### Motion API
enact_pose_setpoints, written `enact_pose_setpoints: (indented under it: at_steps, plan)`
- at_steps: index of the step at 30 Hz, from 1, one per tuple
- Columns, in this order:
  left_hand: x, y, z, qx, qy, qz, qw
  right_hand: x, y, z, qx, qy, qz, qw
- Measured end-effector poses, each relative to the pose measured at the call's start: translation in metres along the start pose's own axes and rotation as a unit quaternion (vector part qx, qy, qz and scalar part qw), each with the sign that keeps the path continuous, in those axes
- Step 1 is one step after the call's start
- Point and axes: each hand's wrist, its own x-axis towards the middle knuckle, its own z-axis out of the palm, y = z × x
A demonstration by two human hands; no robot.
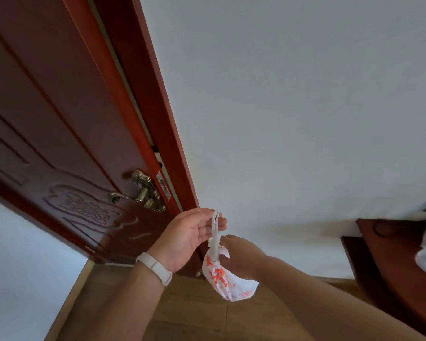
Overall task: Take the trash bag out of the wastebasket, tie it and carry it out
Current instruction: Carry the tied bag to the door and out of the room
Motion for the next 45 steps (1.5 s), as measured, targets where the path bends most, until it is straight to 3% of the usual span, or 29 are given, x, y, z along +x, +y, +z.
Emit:
enact_pose_setpoints:
  at_steps: [5, 14, 22, 35, 45]
  plan:
    - [0.027, -0.026, -0.034, -0.063, -0.062, -0.072, 0.993, 0.024, 0.003, 0.033, 0.014, -0.002, 0.077, 0.997]
    - [0.101, -0.105, -0.077, -0.050, -0.101, -0.153, 0.982, 0.071, 0.036, 0.102, 0.050, -0.011, 0.171, 0.984]
    - [0.173, -0.221, -0.104, 0.012, -0.055, -0.189, 0.980, 0.128, 0.112, 0.194, 0.070, -0.070, 0.212, 0.972]
    - [0.282, -0.411, -0.159, 0.043, -0.018, -0.237, 0.970, 0.204, 0.241, 0.342, 0.134, -0.091, 0.253, 0.954]
    - [0.345, -0.503, -0.172, 0.117, 0.055, -0.307, 0.943, 0.192, 0.290, 0.351, 0.065, -0.083, 0.247, 0.963]
